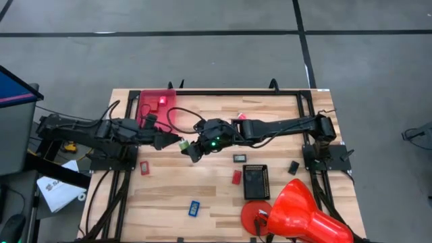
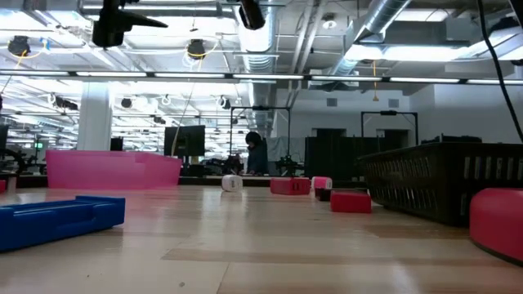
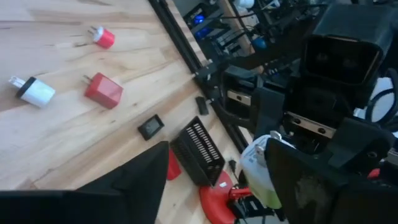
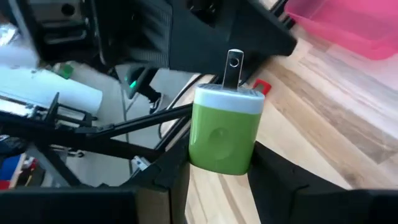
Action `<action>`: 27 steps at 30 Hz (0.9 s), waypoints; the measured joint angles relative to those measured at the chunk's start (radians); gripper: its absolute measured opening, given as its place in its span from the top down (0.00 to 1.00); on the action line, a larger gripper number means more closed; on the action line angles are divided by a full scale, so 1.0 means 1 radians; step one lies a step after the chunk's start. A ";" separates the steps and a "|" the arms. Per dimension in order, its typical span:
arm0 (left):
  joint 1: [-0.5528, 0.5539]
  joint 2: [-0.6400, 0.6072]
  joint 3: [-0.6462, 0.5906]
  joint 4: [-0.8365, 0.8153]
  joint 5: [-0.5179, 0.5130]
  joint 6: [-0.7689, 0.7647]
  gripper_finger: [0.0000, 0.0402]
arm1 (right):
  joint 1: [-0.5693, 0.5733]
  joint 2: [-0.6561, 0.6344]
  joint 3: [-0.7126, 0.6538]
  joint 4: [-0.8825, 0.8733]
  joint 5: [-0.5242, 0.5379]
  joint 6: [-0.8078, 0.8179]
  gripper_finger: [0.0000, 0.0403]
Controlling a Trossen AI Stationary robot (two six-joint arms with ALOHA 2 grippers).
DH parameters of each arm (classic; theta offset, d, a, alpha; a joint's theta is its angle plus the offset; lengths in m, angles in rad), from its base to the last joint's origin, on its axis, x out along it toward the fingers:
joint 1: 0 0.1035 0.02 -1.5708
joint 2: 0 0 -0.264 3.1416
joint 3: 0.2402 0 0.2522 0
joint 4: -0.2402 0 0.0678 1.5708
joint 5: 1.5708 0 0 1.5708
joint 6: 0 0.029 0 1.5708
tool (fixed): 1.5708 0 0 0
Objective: Pick & Place Office items
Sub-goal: Put the green charger adapter into the pink bin
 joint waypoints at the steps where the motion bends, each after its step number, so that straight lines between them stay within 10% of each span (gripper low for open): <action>1: 0.000 0.005 0.000 -0.001 0.000 0.000 0.41 | 0.000 0.001 0.000 -0.003 0.005 0.000 0.67; 27: 0.037 -0.006 -0.003 0.062 -0.013 0.036 0.43 | 0.008 -0.001 0.002 -0.046 0.063 -0.020 0.68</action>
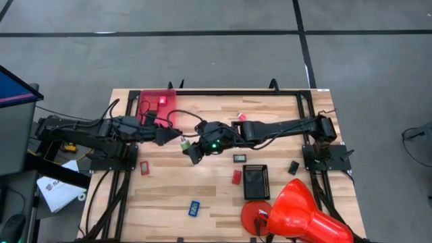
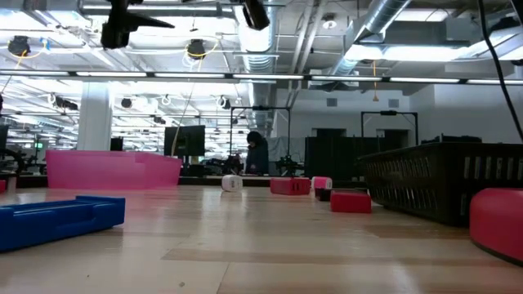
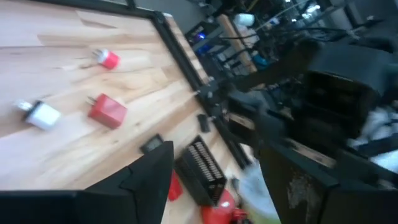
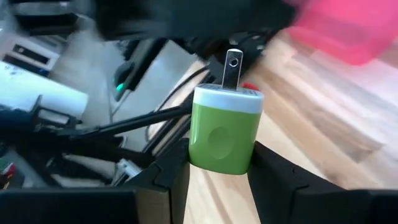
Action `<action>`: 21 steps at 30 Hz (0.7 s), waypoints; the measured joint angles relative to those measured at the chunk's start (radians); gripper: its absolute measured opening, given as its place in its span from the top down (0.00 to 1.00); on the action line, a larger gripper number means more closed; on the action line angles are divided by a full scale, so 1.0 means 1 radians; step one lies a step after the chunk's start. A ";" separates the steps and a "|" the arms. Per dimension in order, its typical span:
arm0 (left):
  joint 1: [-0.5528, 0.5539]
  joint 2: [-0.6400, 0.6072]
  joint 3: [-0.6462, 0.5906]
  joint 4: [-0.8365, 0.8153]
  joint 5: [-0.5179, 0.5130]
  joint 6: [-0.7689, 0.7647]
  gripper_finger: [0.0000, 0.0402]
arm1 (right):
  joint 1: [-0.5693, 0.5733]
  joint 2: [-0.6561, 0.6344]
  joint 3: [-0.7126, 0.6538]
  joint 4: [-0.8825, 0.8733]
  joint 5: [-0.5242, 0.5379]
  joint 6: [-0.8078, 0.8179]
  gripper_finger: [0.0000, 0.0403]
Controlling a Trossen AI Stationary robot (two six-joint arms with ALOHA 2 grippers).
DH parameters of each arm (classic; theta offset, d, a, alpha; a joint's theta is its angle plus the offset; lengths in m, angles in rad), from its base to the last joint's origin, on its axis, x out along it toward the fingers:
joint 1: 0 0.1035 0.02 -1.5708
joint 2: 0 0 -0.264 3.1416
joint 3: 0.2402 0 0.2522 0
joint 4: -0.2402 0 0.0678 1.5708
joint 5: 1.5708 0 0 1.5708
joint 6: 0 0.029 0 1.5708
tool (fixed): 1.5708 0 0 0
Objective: Pick & Place Office items
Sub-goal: Put the green charger adapter into the pink bin
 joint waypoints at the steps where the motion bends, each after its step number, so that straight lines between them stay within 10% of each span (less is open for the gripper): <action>1: 0.000 0.000 0.000 0.015 0.011 -0.006 0.43 | -0.005 0.000 0.000 -0.015 0.005 0.000 0.68; 21: -0.005 0.097 0.001 0.140 0.022 -0.019 0.34 | -0.048 0.000 0.000 -0.030 0.026 -0.045 0.68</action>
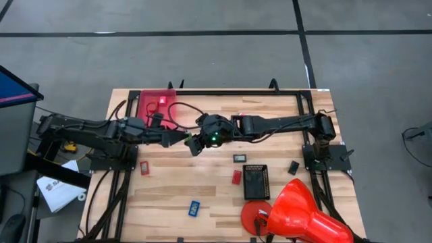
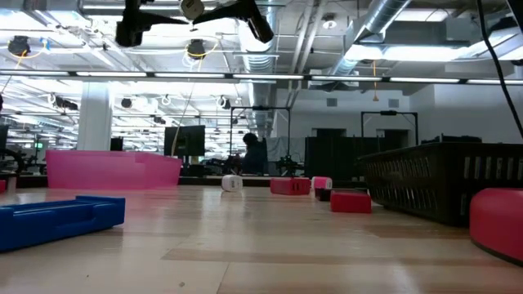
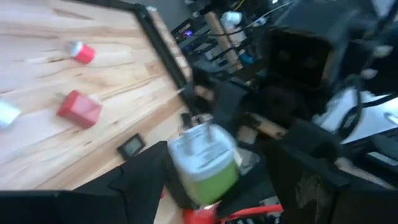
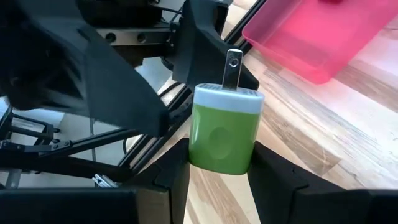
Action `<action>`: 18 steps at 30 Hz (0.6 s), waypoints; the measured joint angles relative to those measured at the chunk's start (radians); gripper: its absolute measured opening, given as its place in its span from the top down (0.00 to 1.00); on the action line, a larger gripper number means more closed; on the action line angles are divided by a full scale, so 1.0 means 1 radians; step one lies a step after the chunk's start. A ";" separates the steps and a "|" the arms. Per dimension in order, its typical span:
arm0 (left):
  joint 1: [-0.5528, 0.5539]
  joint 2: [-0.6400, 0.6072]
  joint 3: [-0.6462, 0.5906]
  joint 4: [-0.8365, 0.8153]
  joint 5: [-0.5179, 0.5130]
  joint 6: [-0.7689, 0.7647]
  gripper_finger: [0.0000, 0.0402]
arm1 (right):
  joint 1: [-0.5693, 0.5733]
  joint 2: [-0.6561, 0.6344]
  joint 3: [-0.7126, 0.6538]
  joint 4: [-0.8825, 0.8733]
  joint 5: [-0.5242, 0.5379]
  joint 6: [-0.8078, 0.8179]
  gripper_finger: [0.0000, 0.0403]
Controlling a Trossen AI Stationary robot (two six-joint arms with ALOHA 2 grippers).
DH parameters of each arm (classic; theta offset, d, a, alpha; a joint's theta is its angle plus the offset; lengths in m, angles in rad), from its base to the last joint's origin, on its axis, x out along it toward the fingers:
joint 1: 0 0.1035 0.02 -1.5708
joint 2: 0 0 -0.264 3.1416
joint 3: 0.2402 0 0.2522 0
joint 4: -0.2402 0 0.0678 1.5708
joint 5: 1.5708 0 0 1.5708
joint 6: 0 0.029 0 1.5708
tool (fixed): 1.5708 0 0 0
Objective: Pick & Place Office items
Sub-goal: Put the green charger adapter into the pink bin
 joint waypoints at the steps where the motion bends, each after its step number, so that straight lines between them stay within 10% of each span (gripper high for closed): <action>1: 0.000 0.007 0.000 0.009 0.000 0.000 0.34 | 0.000 0.000 0.000 0.000 0.000 -0.002 0.68; 18: 0.056 0.051 -0.001 0.048 0.060 -0.011 0.64 | -0.007 0.000 0.001 0.004 0.001 -0.026 0.68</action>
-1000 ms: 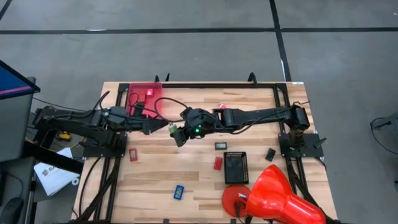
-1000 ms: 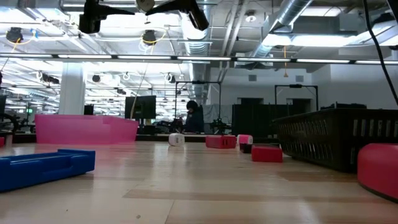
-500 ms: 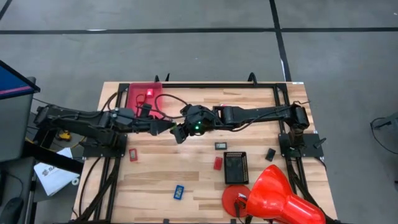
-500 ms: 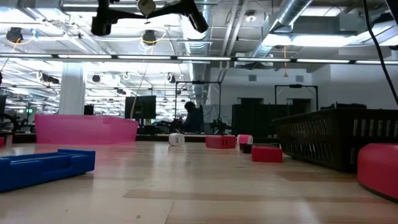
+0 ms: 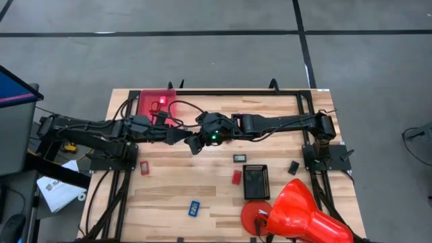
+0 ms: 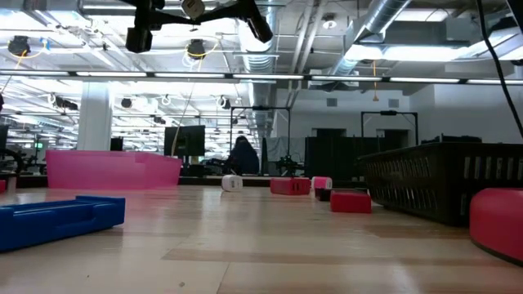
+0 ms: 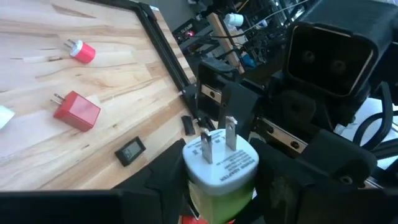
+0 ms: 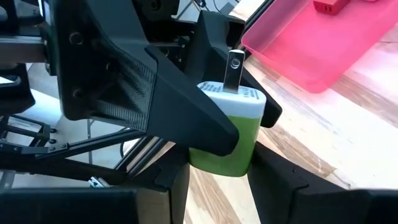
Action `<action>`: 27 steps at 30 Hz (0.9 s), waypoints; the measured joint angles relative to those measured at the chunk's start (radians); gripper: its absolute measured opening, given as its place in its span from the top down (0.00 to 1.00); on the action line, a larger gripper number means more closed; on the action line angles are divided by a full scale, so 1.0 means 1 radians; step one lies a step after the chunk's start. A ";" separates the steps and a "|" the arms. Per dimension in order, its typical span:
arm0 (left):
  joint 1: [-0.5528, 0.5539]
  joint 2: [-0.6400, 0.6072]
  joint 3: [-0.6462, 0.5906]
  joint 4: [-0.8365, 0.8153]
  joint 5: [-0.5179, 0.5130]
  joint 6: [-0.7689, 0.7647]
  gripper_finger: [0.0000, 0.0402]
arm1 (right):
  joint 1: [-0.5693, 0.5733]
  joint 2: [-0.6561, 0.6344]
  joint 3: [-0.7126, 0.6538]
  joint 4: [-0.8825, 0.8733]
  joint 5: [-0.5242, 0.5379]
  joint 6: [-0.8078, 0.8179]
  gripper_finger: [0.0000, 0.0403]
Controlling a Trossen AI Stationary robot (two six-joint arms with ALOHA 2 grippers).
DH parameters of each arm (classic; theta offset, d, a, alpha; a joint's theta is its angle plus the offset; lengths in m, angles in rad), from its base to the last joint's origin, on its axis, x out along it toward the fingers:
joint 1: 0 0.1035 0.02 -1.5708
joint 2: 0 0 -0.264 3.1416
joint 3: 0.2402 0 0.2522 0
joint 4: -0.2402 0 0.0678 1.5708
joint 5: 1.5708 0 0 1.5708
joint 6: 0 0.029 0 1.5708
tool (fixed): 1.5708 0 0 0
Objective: Pick & Place Office items
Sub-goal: Put the green charger adapter into the pink bin
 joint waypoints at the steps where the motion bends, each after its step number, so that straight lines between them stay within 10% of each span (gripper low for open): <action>1: 0.003 0.000 0.000 -0.003 0.007 0.000 0.64 | 0.000 0.000 0.000 0.000 0.000 0.000 0.68; 12: 0.037 -0.060 0.003 -0.124 -0.041 0.016 0.64 | 0.012 0.002 -0.002 0.000 0.031 -0.020 0.50; 27: 0.066 -0.281 0.000 -0.864 -0.226 -0.096 0.64 | 0.078 -0.063 -0.002 -0.321 0.135 -0.028 0.38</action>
